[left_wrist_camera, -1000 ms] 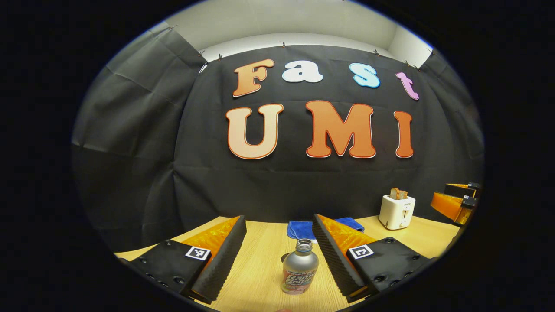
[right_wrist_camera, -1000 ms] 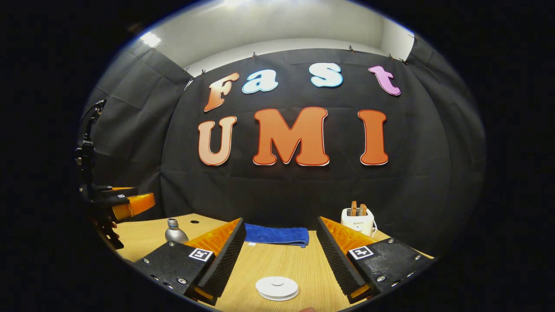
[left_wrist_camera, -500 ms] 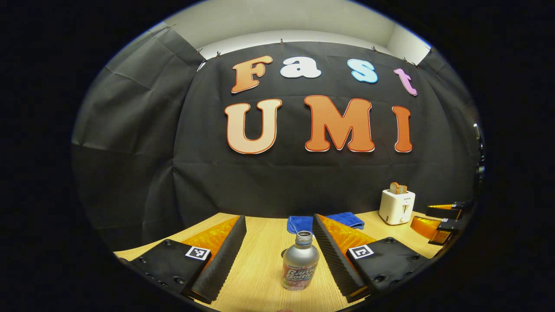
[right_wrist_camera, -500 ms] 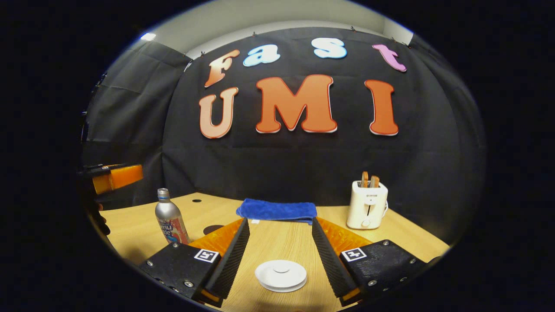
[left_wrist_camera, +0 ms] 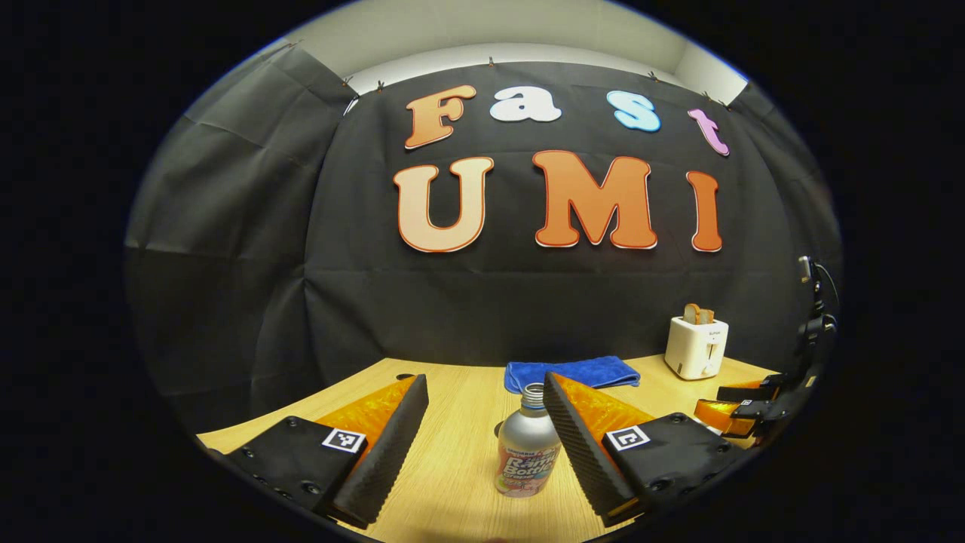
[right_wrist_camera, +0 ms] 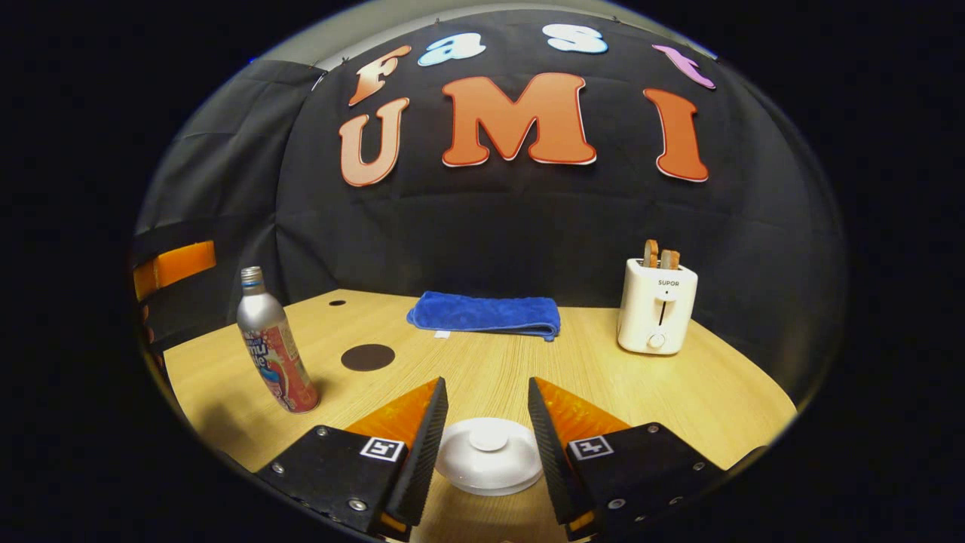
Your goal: Open the teacup lid with one hand, grasp the water bottle and pour water into the teacup with the other hand; after pouring, place the water bottle on the coaster and then close the teacup lid.
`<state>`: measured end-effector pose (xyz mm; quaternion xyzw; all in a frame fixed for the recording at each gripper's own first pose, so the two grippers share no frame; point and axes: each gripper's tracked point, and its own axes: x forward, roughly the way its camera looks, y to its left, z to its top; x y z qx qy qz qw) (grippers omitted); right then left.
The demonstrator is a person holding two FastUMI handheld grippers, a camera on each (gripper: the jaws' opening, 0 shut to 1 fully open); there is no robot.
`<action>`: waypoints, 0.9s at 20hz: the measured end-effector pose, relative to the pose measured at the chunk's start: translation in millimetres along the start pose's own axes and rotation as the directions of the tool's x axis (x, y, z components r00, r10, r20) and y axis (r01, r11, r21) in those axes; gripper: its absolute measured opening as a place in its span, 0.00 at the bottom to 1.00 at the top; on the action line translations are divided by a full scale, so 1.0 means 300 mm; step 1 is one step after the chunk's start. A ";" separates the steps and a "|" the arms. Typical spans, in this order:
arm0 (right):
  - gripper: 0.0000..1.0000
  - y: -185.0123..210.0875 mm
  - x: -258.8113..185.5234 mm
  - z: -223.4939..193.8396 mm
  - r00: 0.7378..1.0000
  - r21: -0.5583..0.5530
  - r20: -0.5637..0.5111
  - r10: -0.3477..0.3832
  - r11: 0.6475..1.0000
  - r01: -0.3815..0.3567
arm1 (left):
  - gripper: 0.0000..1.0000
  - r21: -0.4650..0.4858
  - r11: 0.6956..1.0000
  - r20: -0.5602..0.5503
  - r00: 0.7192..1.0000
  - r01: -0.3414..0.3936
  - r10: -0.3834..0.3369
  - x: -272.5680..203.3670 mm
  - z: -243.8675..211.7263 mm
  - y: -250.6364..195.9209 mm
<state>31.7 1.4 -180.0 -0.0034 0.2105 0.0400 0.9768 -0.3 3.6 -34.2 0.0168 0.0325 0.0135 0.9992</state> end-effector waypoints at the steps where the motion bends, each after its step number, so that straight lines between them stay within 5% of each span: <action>1: 0.62 0.004 0.004 -0.009 1.000 -0.004 -0.012 0.000 1.000 0.000 | 1.00 0.002 1.000 -0.003 1.000 -0.001 0.001 0.001 -0.002 0.000; 9: 0.29 -0.007 0.041 -0.095 0.993 -0.005 -0.115 -0.010 1.000 0.009 | 1.00 0.007 1.000 -0.024 1.000 -0.004 0.004 0.001 -0.038 -0.008; 12: 0.32 -0.004 0.037 -0.099 0.993 -0.011 -0.121 0.002 1.000 -0.003 | 1.00 0.012 1.000 -0.037 0.999 -0.001 0.002 0.001 -0.058 -0.009; 14: 0.23 -0.003 0.034 -0.096 0.993 -0.024 -0.114 0.004 1.000 -0.007 | 1.00 0.012 1.000 -0.045 0.999 0.006 -0.006 0.005 -0.070 -0.019; 18: 0.22 -0.004 0.034 -0.090 0.994 -0.015 -0.110 0.000 1.000 -0.002 | 1.00 0.016 0.999 -0.070 0.997 0.032 -0.031 0.002 -0.103 -0.043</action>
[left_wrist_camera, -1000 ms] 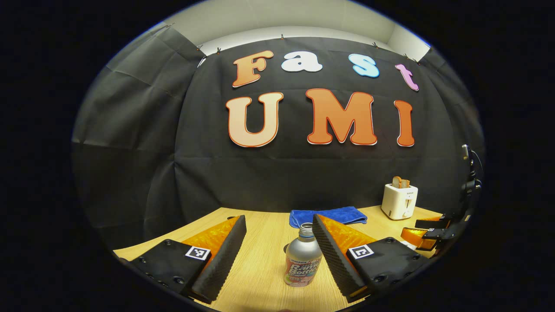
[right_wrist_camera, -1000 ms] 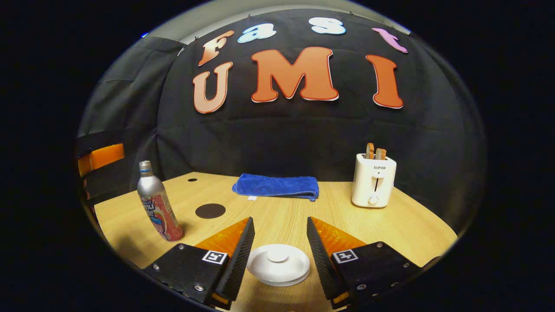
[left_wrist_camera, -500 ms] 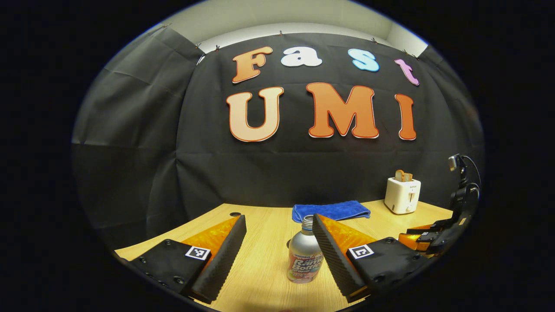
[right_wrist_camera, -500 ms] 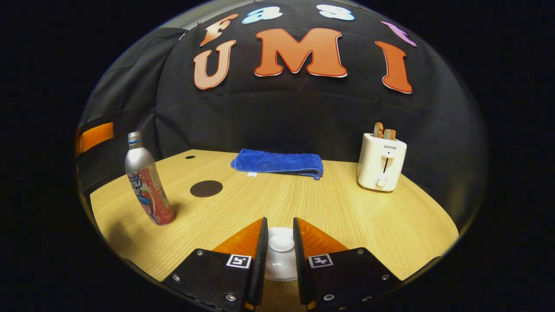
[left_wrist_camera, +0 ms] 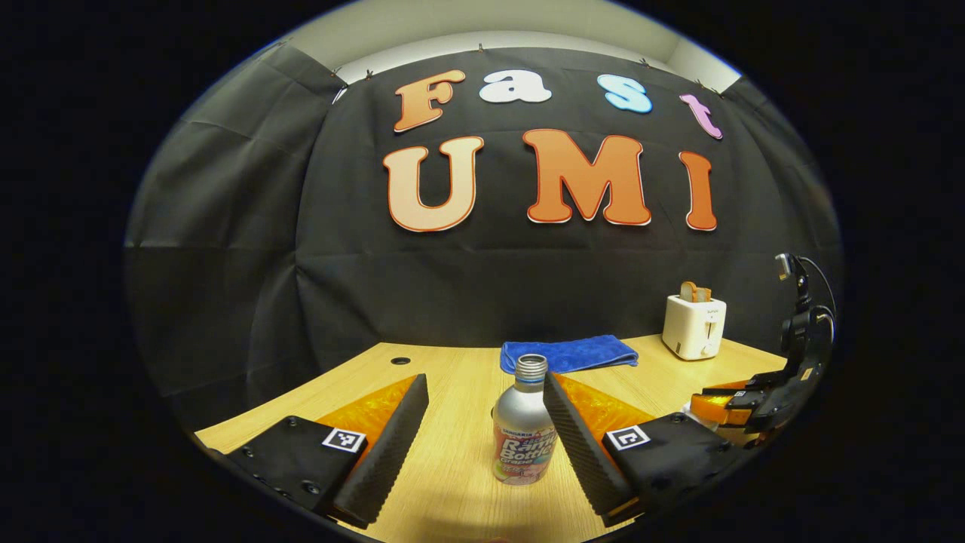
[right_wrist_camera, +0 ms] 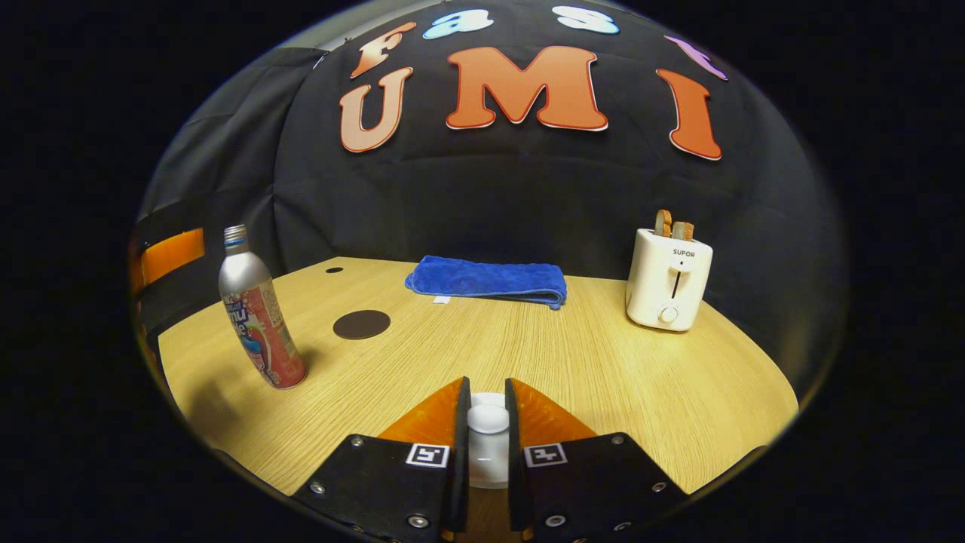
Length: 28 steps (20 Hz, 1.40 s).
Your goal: Open the teacup lid with one hand, grasp the water bottle and pour water into the teacup with the other hand; after pouring, place the water bottle on the coaster and then close the teacup lid.
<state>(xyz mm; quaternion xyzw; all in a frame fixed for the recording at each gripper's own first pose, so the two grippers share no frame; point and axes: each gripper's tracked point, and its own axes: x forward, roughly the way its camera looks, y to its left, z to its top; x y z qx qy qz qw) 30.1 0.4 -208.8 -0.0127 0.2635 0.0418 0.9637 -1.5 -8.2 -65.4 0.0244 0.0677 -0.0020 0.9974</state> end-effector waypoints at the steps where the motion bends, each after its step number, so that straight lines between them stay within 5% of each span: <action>1: 0.22 -0.003 -0.004 0.001 1.000 0.008 0.000 -0.002 1.000 0.002 | 1.00 0.004 1.000 -0.006 1.000 0.007 -0.007 0.003 -0.009 -0.007; 11: 0.20 -0.005 -0.070 0.141 0.995 0.071 0.102 0.018 0.997 -0.026 | 1.00 -0.004 0.998 -0.092 0.994 0.057 -0.057 0.066 -0.159 -0.075; 23: 0.20 -0.118 -0.181 0.235 0.984 0.089 0.171 -0.053 0.995 0.038 | 1.00 -0.099 0.992 -0.253 0.962 0.077 -0.100 0.147 -0.383 -0.140; 28: 0.20 -0.162 -0.220 0.257 0.979 0.095 0.191 -0.074 0.994 0.056 | 0.87 -0.061 0.997 -0.270 0.961 0.049 -0.064 0.164 -0.398 -0.138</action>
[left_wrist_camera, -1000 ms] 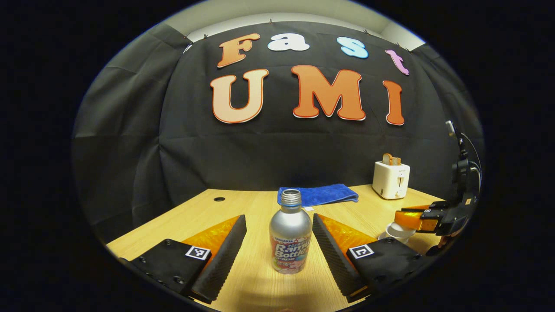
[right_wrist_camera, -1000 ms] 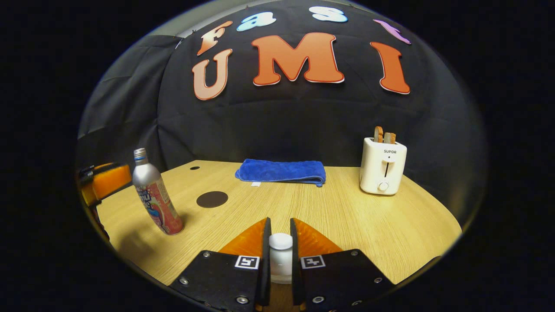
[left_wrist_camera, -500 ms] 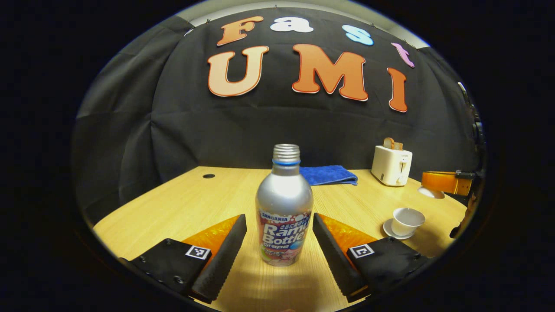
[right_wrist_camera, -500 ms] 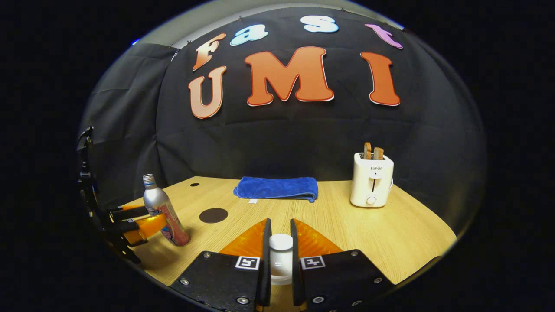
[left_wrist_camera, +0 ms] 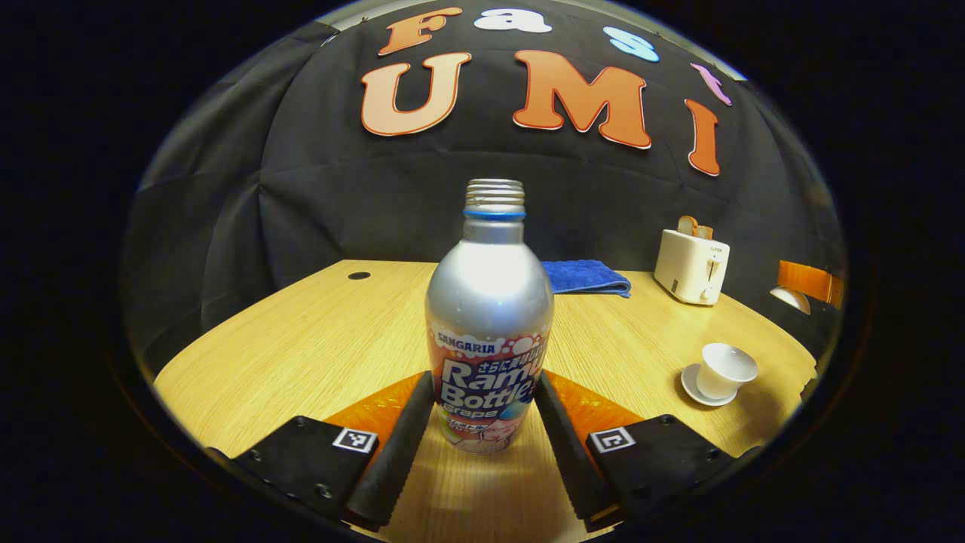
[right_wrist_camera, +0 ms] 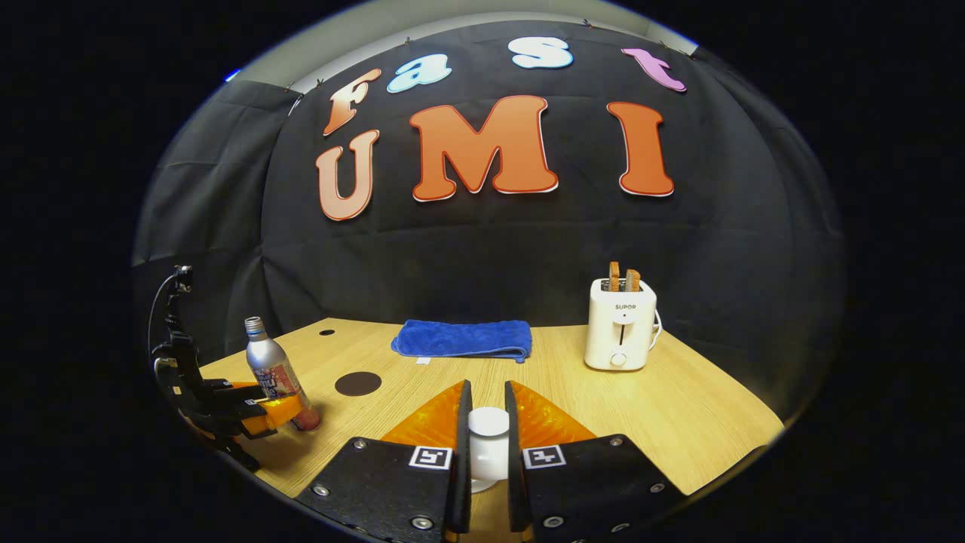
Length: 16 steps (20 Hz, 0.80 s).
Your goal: Open the teacup lid with one hand, grasp the water bottle and pour water into the teacup with the other hand; after pouring, place the water bottle on the coaster and then close the teacup lid.
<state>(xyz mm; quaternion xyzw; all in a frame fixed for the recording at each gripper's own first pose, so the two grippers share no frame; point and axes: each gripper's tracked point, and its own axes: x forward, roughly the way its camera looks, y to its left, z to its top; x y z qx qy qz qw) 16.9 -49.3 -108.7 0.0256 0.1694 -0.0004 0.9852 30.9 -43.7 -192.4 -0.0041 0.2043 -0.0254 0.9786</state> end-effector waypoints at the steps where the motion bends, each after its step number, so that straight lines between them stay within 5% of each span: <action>1: 0.20 -0.011 -0.011 0.008 1.000 0.000 0.004 -0.006 1.000 0.006 | 0.86 0.005 1.000 -0.002 1.000 0.000 0.000 -0.004 0.000 -0.004; 9: 0.20 -0.089 -0.055 0.052 0.999 0.007 0.043 -0.030 1.000 0.029 | 0.83 0.191 0.981 0.029 0.999 -0.042 0.037 0.019 0.076 -0.038; 16: 0.20 -0.168 -0.091 0.074 0.996 0.024 0.065 -0.058 0.998 0.057 | 0.82 0.441 0.896 0.061 0.998 -0.049 0.025 0.045 0.117 -0.148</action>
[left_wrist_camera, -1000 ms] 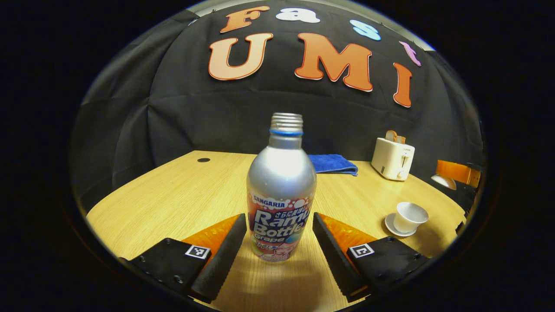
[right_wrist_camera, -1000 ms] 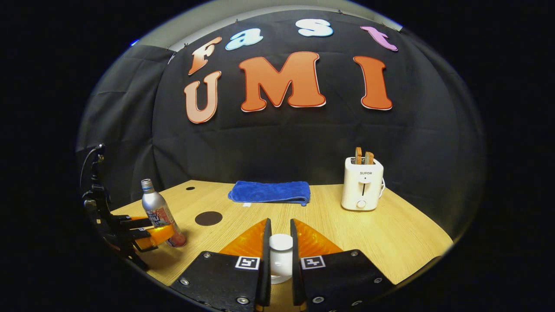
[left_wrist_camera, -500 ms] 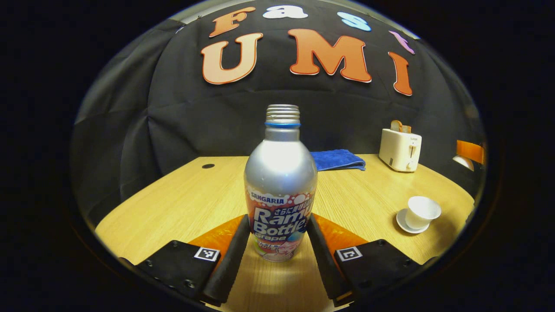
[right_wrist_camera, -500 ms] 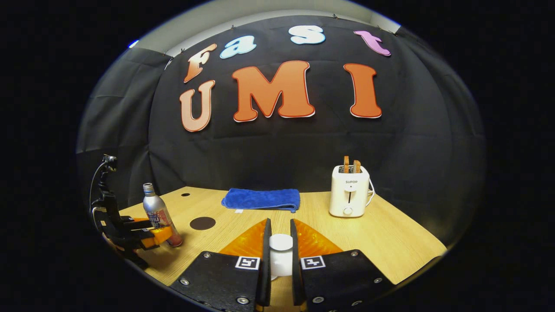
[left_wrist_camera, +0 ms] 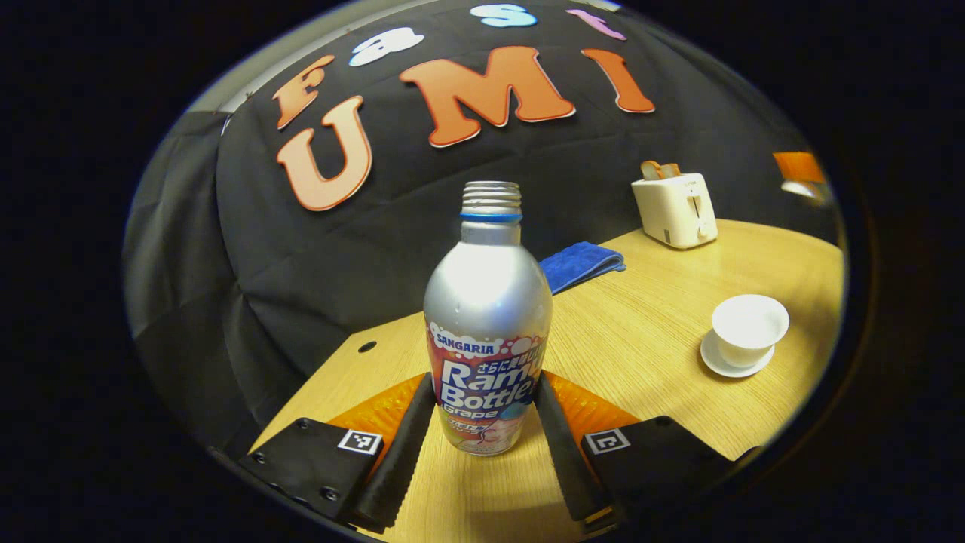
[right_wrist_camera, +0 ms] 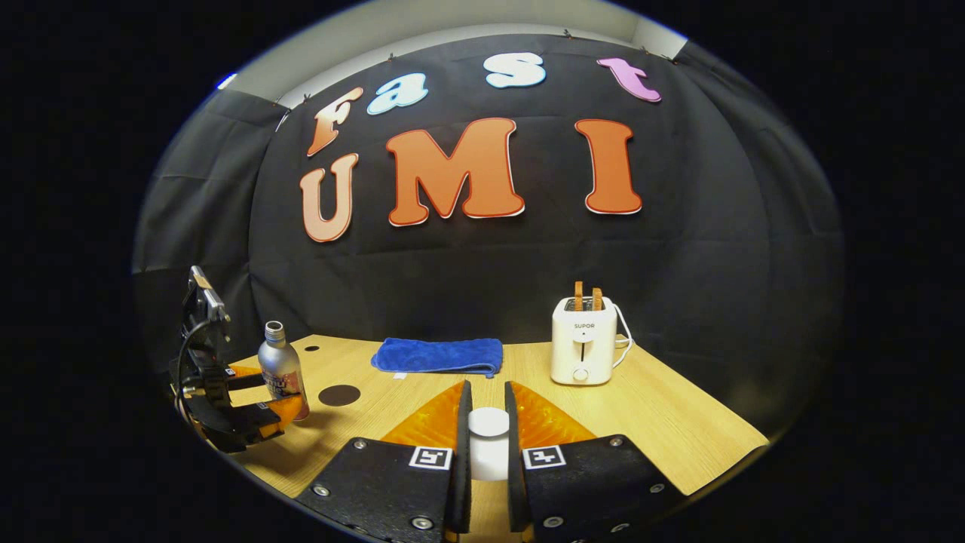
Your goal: Open the teacup lid with one hand, grasp the water bottle and pour water into the teacup with the other hand; after pouring, place the water bottle on the coaster and then close the teacup lid.
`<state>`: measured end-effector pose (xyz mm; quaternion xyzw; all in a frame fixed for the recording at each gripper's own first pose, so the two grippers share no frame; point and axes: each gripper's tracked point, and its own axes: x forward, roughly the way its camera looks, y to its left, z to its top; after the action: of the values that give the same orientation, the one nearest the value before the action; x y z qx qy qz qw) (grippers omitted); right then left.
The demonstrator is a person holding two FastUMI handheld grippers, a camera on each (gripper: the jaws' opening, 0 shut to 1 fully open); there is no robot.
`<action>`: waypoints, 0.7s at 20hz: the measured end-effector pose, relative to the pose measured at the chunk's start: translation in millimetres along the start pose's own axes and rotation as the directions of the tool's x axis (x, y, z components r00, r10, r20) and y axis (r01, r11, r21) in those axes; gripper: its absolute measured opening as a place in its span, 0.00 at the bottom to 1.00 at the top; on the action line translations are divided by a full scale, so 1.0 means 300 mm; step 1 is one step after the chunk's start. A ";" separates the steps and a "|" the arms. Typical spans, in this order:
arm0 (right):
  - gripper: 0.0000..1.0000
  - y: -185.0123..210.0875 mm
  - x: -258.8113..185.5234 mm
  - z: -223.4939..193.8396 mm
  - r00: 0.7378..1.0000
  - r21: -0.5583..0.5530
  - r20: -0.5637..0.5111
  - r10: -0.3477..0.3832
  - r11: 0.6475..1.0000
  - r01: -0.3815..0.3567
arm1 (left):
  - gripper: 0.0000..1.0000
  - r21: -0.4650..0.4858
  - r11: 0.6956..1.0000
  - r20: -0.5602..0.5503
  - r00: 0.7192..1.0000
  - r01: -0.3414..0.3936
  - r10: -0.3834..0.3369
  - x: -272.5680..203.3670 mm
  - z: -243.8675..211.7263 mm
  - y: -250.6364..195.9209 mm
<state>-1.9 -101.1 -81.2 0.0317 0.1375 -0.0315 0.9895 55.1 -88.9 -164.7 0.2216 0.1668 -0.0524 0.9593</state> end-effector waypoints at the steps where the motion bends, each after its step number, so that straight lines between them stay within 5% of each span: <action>1: 0.20 -0.012 0.001 0.004 1.000 0.003 0.004 -0.005 1.000 0.005 | 0.82 0.036 0.999 0.003 1.000 0.002 -0.002 0.007 0.007 -0.010; 9: 0.20 -0.084 -0.007 0.034 1.000 0.013 0.021 -0.018 1.000 0.018 | 0.83 0.293 0.956 0.030 1.000 -0.001 -0.008 0.007 0.049 -0.070; 14: 0.20 -0.114 -0.007 0.043 0.999 0.018 0.022 -0.024 1.000 0.023 | 0.83 0.466 0.885 0.043 0.999 -0.013 -0.008 0.023 0.063 -0.101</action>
<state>-2.9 -136.1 -70.1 0.0387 0.1264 -0.0447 0.9902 61.9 -124.5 -163.3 0.4445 0.1281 -0.0946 0.8815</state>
